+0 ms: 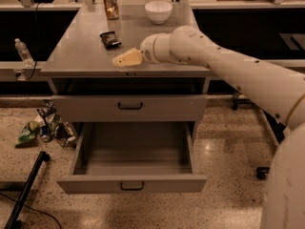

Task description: Place rxbar chocolate into middle drawer

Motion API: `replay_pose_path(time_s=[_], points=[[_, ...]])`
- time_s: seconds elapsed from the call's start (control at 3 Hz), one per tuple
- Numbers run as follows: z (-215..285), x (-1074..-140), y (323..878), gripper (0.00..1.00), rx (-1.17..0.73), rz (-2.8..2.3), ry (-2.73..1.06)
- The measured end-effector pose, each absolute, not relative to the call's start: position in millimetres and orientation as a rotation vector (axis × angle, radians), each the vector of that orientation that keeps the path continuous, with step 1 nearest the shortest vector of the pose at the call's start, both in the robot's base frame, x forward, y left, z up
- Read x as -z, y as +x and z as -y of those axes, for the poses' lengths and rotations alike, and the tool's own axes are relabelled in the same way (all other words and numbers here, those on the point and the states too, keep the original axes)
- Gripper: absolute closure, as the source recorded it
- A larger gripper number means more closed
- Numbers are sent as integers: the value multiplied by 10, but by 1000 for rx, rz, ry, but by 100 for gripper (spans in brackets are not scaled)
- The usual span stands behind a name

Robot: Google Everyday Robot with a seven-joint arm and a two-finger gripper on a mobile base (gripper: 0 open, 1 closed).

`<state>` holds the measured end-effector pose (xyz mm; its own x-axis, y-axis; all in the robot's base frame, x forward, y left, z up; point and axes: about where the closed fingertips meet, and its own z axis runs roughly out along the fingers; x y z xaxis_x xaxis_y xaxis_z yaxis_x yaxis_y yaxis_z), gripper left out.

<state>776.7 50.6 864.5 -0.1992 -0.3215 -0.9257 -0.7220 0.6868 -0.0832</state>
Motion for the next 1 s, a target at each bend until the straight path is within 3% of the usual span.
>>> replay_pose_path(time_s=[1.0], points=[[-1157, -8689, 8438, 0, -444, -1743, -821]])
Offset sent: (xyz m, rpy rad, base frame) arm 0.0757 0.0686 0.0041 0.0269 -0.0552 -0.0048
